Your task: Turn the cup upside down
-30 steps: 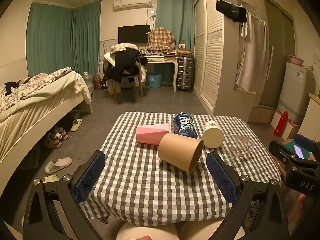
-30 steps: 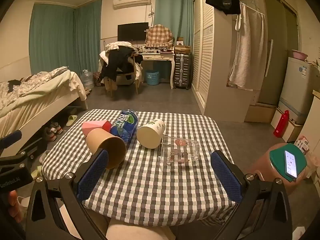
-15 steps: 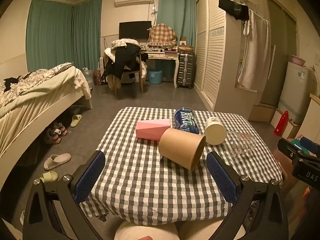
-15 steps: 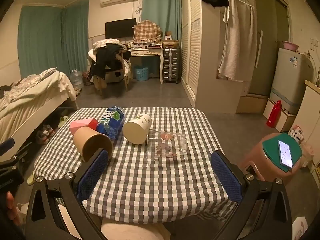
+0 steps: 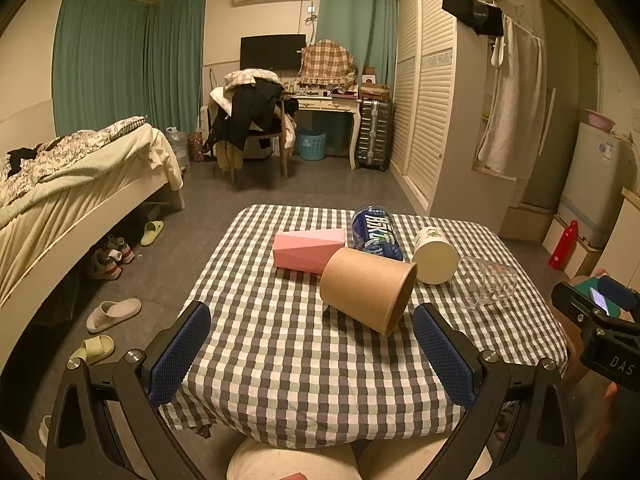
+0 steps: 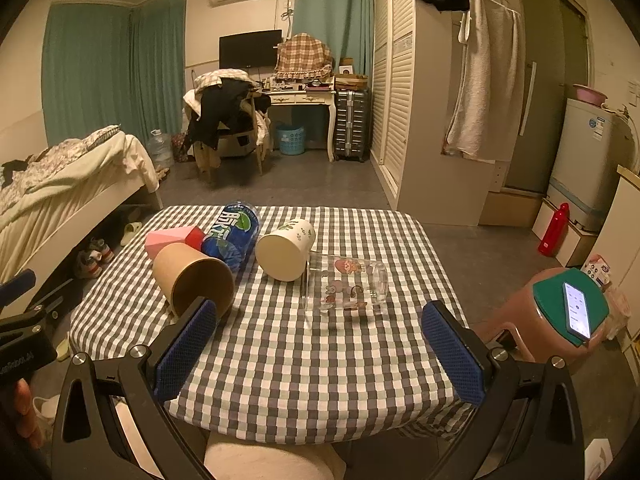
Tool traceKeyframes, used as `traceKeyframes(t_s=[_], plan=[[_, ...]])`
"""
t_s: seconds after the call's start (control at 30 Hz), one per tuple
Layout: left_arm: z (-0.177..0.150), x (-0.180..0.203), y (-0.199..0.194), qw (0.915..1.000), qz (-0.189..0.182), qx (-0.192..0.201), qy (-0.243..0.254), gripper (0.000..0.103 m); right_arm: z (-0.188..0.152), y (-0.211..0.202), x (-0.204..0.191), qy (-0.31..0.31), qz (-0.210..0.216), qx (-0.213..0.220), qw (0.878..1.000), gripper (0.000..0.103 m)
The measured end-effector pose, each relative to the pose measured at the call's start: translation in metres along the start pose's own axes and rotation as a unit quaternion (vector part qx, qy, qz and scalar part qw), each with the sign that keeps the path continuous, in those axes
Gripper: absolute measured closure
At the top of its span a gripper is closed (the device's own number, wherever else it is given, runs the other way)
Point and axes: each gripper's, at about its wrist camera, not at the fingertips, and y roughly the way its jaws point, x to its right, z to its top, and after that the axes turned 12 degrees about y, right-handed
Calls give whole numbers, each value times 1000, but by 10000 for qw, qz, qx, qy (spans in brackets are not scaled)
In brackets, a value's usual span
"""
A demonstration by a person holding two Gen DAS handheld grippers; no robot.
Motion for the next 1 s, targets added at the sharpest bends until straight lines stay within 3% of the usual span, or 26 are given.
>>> traceKeyframes(t_s=[1.0], plan=[[0,0,2,10000,1,-18,11,0,-2,2,3,25,2,-7,10000,0]])
